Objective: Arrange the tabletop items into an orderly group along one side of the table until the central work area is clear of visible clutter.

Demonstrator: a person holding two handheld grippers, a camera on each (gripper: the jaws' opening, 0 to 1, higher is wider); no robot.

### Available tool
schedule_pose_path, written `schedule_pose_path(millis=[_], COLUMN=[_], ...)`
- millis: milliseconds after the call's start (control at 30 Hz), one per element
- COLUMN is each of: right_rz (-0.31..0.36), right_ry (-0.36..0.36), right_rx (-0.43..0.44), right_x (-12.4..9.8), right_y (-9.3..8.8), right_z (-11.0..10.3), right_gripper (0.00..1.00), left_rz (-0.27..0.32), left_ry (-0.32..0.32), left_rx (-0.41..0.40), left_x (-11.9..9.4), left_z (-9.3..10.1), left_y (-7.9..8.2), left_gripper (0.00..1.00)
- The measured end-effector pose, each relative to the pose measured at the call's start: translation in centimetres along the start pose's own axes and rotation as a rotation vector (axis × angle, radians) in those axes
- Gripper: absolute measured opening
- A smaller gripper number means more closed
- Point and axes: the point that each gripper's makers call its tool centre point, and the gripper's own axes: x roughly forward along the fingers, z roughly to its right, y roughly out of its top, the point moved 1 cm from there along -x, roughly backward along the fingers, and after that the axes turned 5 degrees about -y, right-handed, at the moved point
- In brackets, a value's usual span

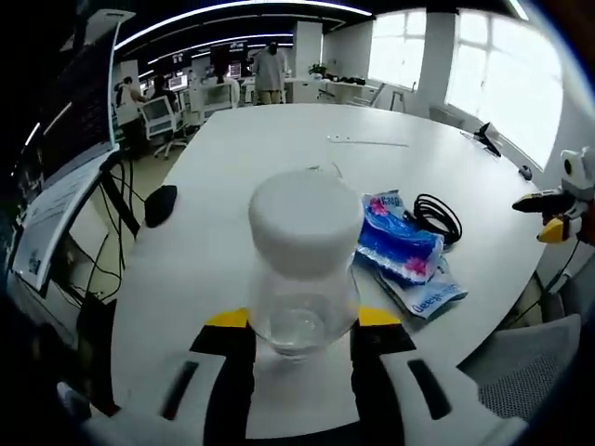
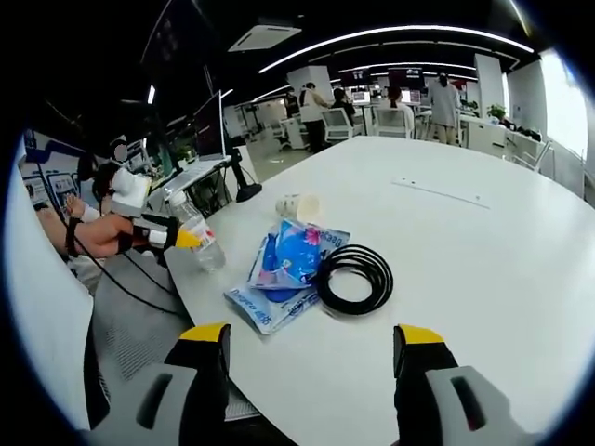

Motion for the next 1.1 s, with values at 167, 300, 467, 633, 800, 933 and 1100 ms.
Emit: schedule_pose_path(millis=[167,300,467,633,800,933,1100], right_rz=[0.001,0.004,0.005,0.001,0.001,0.001,0.0], right_ry=[0.001,-0.001,0.0,0.0,-0.004,-0.012,-0.019], right_rx=[-0.001,0.002,0.001,0.005,0.011,0.014,0.013], right_x=[0.1,0.1,0.1,-0.1,-0.3,-0.6,-0.7], right_y=[0.3,0.5,0.6,0.2,-0.1,-0.1,-0.2], right_z=[0.1,0.3,0.2,-0.1,0.1,0.2,0.4], right_gripper=[0.73,0.73,0.73,0.73,0.73,0.73,0.73], left_rz=[-0.002,0.002,0.027,0.036,0.045,0.057,0.069], left_ry=[-0.005,-0.012,-0.019,-0.026,-0.033,-0.051,-0.046], left_rx=[0.01,-0.009,-0.018,-0.029,-0.029,-0.013,-0.014], left_x=[0.1,0.2,0.1,0.3,0.5,0.7,0.9], left_z=[0.1,0.0,0.1,-0.3,-0.6,-0.3,-0.4], left_y=[-0.2,-0.5,-0.2,0.0,0.4,0.7,0.8], left_gripper=[0.4,0.44,0.45,0.47,0.49,0.42,0.41])
